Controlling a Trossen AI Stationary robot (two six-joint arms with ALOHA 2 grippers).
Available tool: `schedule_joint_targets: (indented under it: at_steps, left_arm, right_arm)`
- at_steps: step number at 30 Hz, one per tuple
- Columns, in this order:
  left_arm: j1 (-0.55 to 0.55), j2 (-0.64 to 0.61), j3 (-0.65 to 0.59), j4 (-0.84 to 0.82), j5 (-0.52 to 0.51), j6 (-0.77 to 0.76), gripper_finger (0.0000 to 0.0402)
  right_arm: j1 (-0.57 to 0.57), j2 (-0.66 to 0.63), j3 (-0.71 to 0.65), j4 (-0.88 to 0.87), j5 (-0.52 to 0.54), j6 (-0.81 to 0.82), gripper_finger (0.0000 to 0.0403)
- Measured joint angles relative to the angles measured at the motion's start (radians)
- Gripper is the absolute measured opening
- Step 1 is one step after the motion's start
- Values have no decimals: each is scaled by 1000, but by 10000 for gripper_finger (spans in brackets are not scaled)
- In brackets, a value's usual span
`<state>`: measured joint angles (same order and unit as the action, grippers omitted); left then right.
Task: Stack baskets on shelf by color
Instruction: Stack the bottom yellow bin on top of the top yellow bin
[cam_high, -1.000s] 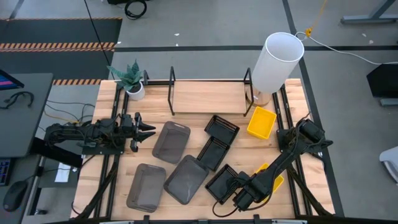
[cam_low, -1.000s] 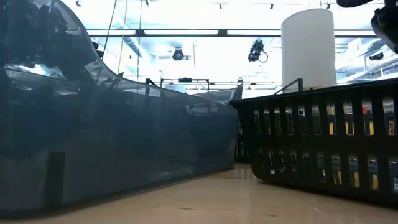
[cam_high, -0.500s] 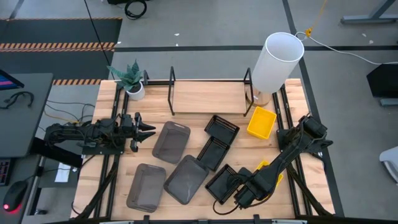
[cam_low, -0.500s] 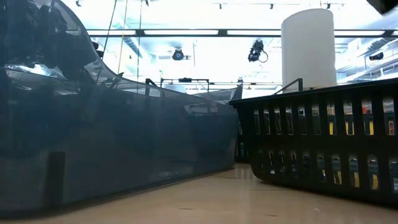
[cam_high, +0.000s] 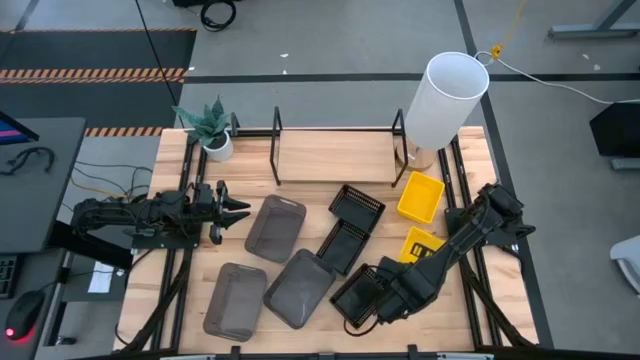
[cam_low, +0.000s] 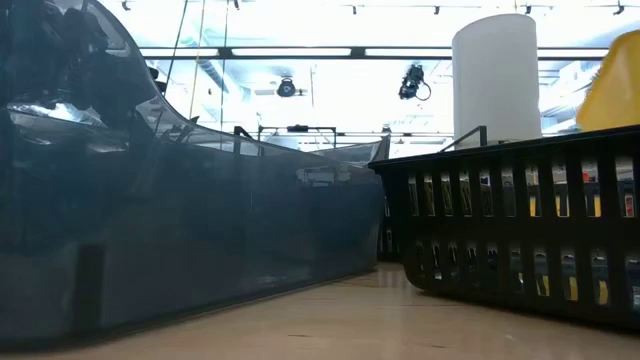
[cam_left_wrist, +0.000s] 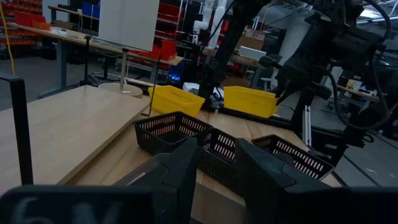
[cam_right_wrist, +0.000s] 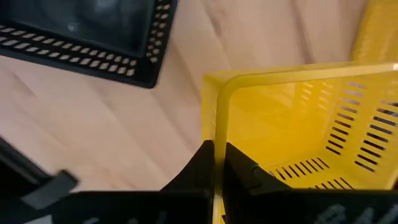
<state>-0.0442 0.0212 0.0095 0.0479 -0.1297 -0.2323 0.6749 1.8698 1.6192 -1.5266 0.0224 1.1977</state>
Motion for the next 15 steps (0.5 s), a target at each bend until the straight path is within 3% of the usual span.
schedule_joint_targets:
  at_steps: [7,15]
  left_arm:
    - [0,0,0,0,0,0,117]
    - [0,0,0,0,0,0,117]
  right_arm:
    - [-55,-26,0,-42,55,-127,11]
    - [-99,-168,-59,-45,162,-150,11]
